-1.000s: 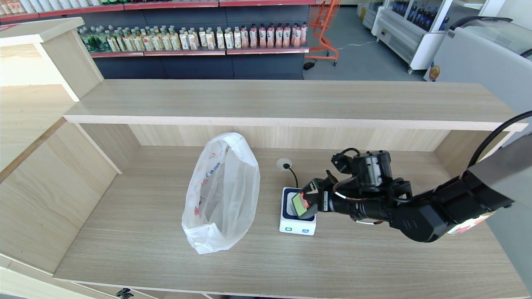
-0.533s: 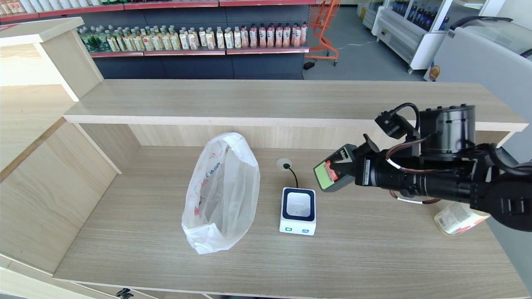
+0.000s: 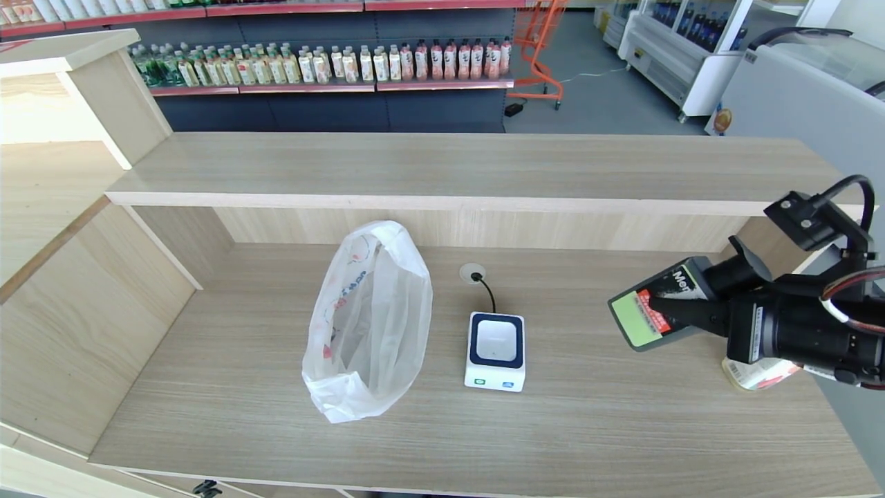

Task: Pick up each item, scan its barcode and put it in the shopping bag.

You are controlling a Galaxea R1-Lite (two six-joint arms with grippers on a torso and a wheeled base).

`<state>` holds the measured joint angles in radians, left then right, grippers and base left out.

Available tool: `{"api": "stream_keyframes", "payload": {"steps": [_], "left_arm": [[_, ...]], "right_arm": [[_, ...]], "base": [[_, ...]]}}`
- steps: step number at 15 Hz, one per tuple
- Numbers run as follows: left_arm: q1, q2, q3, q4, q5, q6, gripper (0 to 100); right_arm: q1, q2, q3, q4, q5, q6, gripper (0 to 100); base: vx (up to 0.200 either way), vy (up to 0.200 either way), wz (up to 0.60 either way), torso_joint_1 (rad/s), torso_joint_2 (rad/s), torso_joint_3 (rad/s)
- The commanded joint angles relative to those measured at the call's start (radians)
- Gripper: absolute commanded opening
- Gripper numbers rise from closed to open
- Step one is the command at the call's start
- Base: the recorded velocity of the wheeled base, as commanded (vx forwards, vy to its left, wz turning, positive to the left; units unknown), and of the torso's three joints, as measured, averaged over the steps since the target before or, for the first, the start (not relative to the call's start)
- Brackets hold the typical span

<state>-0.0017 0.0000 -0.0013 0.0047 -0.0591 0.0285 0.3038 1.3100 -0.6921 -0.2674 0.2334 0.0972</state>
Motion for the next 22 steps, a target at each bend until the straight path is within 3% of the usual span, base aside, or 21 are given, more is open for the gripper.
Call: {"api": "stream_keyframes", "payload": {"steps": [1, 3, 8, 12, 15, 18, 22], "left_arm": [[0.0, 0.002, 0.0, 0.0, -0.001, 0.001, 100], [0.0, 0.002, 0.0, 0.0, 0.001, 0.001, 100], [0.0, 0.002, 0.0, 0.0, -0.001, 0.001, 100], [0.0, 0.0, 0.001, 0.0, 0.001, 0.001, 100], [0.0, 0.002, 0.0, 0.0, 0.001, 0.001, 100], [0.0, 0.002, 0.001, 0.0, -0.001, -0.001, 100], [0.0, 0.0, 0.0, 0.0, 0.001, -0.001, 100]], "right_arm": [[0.0, -0.034, 0.006, -0.001, 0.007, 0.001, 0], [0.0, -0.035, 0.006, 0.001, 0.007, 0.002, 0], [0.001, -0.074, -0.087, 0.178, 0.007, 0.125, 0], [-0.002, -0.071, -0.101, 0.24, 0.007, 0.156, 0], [0.0, 0.012, -0.102, 0.24, -0.005, 0.119, 0], [0.005, 0.138, -0.112, 0.212, -0.031, -0.024, 0], [0.095, 0.311, -0.161, 0.034, -0.032, -0.044, 0]], "base": [[0.0, 0.0, 0.0, 0.0, 0.0, 0.0], [0.0, 0.0, 0.0, 0.0, 0.0, 0.0], [0.0, 0.2, 0.0, 0.0, 0.0, 0.002], [0.0, 0.2, 0.0, 0.003, 0.0, 0.001], [0.0, 0.0, 0.0, 0.0, 0.0, 0.0], [0.0, 0.0, 0.0, 0.0, 0.0, 0.0], [0.0, 0.0, 0.0, 0.0, 0.0, 0.0]]}}
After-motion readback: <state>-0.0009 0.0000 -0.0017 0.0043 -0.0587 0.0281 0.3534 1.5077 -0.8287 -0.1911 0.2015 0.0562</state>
